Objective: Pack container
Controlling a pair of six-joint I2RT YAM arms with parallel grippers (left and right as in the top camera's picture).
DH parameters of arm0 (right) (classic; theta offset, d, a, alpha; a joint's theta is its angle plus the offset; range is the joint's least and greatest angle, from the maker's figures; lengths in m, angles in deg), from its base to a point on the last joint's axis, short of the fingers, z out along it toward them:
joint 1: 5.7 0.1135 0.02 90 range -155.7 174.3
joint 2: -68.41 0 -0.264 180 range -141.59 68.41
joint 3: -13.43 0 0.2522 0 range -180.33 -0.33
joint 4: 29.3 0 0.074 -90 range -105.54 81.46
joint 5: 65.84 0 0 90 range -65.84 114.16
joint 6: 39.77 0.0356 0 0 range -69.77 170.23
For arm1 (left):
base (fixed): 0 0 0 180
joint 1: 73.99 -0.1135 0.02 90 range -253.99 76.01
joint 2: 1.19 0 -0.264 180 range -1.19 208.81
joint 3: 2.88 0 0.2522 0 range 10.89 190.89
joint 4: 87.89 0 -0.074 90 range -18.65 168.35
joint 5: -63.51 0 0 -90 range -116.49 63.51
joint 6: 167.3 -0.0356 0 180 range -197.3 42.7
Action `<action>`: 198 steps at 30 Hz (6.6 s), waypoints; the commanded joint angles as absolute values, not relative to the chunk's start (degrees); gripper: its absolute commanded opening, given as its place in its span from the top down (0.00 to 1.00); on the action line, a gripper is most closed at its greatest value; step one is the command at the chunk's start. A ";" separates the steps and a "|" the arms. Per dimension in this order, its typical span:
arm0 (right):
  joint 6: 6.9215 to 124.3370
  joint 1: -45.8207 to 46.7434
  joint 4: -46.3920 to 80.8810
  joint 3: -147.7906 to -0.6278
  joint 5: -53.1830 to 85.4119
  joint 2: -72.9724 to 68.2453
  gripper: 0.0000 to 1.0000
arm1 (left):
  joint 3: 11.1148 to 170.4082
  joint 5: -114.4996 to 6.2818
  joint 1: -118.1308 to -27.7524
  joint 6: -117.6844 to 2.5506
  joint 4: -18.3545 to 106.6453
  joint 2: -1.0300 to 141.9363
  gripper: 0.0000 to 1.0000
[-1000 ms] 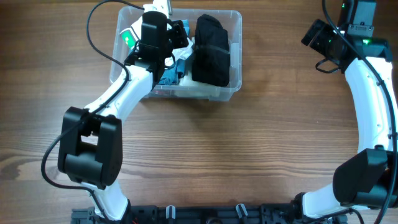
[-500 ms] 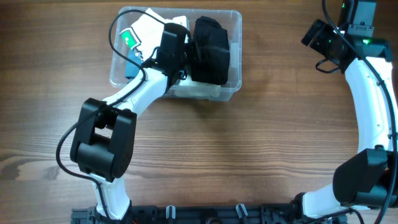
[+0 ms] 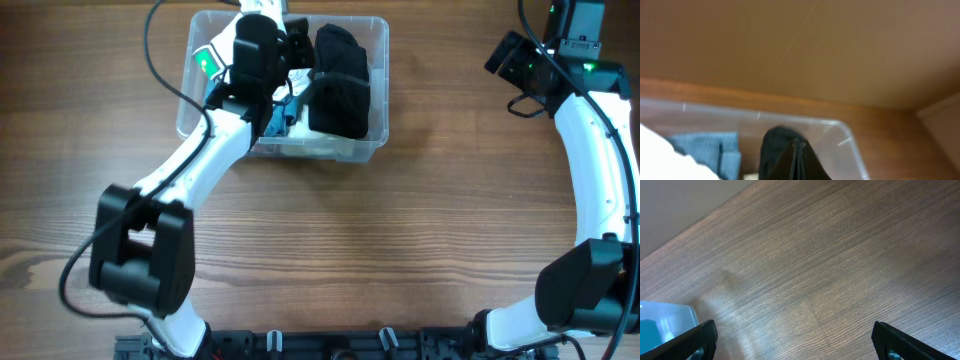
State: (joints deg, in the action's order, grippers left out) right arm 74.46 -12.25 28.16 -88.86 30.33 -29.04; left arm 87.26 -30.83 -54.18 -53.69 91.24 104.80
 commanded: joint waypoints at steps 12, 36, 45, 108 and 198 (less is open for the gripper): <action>75.09 -12.10 28.01 -88.71 30.05 -29.67 0.00 | 87.40 -28.60 -55.14 -54.32 83.65 114.94 0.96; 75.07 -12.10 28.01 -88.71 30.05 -29.67 0.00 | 87.40 -28.36 -66.07 -54.58 91.17 108.67 0.96; 75.09 -12.10 28.01 -88.71 30.05 -29.67 0.00 | 87.40 -28.38 -66.00 -54.56 91.00 117.37 0.96; 75.09 -12.10 28.01 -88.71 30.05 -29.67 0.00 | 87.40 -27.07 -66.35 -54.56 58.91 78.68 0.58; 75.09 -12.10 28.01 -88.71 30.05 -29.67 0.00 | 11.20 -33.52 -77.96 -69.62 74.52 -1.05 0.00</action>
State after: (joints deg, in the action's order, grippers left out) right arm 74.46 -12.25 28.14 -88.84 30.33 -29.04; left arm 11.53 -34.31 -77.76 -68.51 74.87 -0.42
